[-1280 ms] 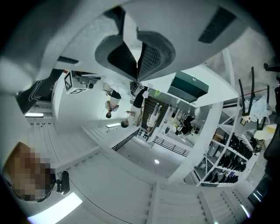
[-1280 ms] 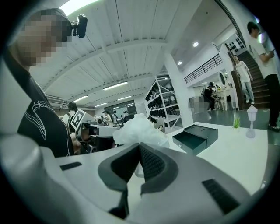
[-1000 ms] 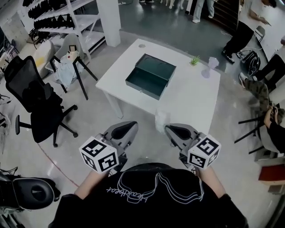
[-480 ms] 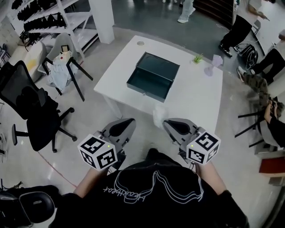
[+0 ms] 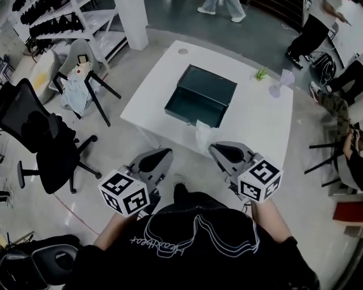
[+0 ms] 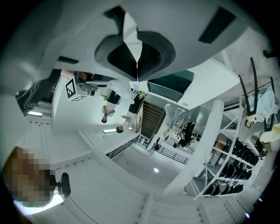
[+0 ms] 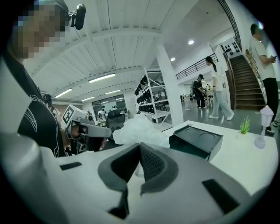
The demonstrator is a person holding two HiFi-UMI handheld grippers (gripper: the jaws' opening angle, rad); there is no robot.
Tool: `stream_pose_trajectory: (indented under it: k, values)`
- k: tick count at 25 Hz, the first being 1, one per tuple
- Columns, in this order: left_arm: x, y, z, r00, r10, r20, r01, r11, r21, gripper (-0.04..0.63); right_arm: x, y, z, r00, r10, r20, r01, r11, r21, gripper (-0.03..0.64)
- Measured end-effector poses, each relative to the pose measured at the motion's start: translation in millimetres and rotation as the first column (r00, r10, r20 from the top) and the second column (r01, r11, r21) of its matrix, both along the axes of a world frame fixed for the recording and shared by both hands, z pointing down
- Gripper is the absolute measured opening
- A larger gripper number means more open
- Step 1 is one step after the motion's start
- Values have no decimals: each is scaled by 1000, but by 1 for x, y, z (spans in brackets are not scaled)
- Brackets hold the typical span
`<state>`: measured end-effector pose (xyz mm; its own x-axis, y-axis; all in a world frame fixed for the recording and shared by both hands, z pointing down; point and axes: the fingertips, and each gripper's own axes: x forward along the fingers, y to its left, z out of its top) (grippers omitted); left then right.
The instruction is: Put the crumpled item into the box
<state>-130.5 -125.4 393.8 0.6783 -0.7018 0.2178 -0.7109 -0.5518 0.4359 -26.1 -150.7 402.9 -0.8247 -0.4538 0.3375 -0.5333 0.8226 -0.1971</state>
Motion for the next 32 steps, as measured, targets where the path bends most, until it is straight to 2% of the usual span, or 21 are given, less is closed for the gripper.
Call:
stream_pose_trajectory:
  k: [7,15,19,24,32]
  values:
    - [-5,-59,11,1000,21,9,-20,999,-39,6,-7,-63,17,998,15,-66,-15,1000,-7,5]
    - [-17,-120,17,999,35,16,-34,997,-63,6,-17,-119,50,976,13,-216,-15,1000,-10,5]
    - [-22,-137,21,999,38,27,-36,997,-68,6,-20,-135,72,949,-6,-314,0,1000,-19,5]
    - [-26,-153,28,998,50,34,-46,995,-87,6,-19,-154,107,896,-14,-444,2,1000,-27,5]
    - [-32,-168,37,996,68,49,-63,994,-94,6,-20,-175,150,835,-33,-549,-14,997,-82,5]
